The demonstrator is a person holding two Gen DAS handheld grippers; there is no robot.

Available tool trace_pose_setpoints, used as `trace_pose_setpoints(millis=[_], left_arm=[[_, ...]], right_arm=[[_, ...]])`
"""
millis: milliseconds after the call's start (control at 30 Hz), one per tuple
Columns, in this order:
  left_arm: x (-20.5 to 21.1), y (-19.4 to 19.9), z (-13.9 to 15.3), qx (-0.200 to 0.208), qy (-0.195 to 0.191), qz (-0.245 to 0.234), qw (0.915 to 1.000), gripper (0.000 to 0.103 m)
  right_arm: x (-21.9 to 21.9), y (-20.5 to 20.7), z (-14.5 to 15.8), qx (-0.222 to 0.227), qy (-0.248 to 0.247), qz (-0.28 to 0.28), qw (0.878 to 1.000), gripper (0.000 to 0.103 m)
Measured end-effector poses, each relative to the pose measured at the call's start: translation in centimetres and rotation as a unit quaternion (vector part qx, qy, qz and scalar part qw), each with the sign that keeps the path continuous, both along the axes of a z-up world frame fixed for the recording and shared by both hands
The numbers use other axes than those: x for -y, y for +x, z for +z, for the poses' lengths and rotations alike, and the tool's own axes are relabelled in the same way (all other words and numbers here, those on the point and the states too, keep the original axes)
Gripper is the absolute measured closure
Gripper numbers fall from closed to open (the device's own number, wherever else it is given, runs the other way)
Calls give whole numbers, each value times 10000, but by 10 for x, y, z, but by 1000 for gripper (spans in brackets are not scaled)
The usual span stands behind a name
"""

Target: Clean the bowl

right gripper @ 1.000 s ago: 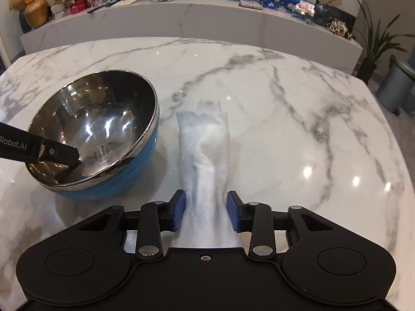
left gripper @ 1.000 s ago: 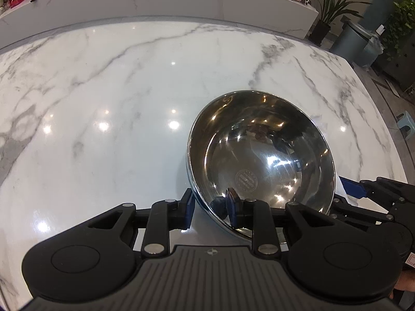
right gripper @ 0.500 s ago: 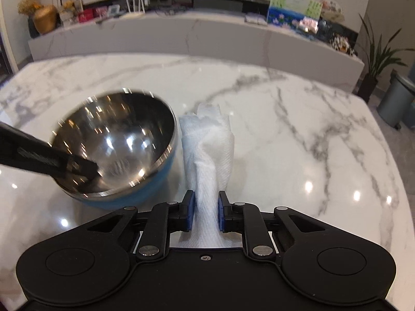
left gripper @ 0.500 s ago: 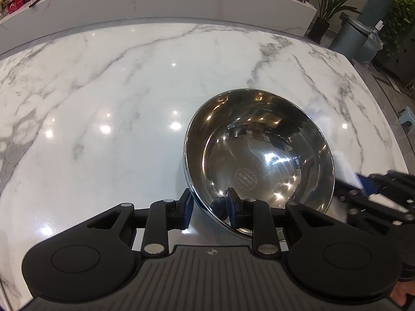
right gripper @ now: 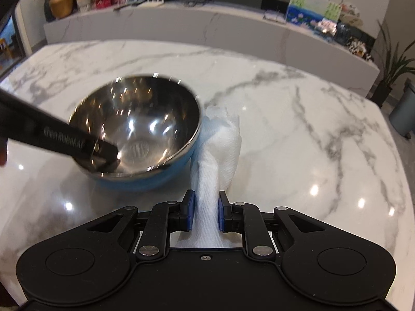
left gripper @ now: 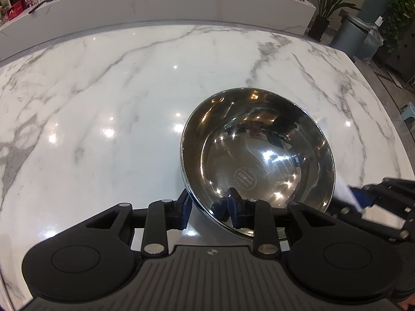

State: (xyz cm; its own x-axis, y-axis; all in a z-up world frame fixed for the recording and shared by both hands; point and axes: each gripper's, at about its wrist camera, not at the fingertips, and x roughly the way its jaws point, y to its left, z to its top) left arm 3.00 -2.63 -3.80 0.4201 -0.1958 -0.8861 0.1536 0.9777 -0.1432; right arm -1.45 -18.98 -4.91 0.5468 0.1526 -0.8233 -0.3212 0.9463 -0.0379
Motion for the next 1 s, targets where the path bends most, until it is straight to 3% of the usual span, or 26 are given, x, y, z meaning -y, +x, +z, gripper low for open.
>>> trace_pose_setpoints(millis=[433,733,1000], left_arm=[[0,0,0,-11,6,-21,10000,76],[2,-2,1,1,27,-36,10000,75],[3,-2,0,9,40,-47,10000,75]], right_arm=[[-1,-3,7,36,83,7,10000,87],[11,-3,28,490,178,-83,9986,88],[8,-1,27,446,112,7,9989,88]])
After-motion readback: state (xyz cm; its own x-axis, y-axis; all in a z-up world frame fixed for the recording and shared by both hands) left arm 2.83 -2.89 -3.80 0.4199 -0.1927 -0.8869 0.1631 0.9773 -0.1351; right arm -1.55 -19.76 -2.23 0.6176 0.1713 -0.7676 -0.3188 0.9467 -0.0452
